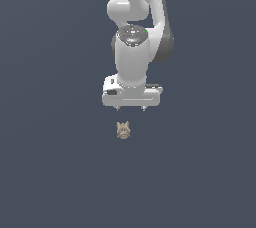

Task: Pick up the object and move it to a goal position.

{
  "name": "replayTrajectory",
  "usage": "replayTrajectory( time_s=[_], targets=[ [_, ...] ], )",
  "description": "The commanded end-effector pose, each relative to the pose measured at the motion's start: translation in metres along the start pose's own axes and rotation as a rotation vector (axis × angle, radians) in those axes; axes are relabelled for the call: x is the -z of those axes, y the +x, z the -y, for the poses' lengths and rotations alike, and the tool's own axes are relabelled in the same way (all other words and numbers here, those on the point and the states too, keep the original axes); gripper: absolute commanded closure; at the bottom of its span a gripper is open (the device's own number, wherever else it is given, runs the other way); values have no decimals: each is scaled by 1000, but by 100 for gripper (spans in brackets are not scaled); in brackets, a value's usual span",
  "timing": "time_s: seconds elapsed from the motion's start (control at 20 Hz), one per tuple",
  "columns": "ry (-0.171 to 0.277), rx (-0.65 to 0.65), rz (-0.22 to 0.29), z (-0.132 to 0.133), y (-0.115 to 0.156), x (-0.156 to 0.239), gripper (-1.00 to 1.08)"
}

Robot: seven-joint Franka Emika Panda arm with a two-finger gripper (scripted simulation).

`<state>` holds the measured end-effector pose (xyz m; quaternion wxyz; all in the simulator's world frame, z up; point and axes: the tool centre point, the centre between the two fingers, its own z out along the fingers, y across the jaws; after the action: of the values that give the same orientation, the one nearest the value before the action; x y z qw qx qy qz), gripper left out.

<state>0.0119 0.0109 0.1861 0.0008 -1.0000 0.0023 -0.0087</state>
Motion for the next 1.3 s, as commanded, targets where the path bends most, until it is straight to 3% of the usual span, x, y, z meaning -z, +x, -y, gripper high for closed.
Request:
replayTrajectory(
  time_s=[0.0, 0.75, 1.25],
  targets=[
    [0, 0, 0, 0, 0, 0, -92],
    [10, 10, 22, -6, -6, -4, -92],
    [3, 64, 20, -20, 9, -50, -92]
  ],
)
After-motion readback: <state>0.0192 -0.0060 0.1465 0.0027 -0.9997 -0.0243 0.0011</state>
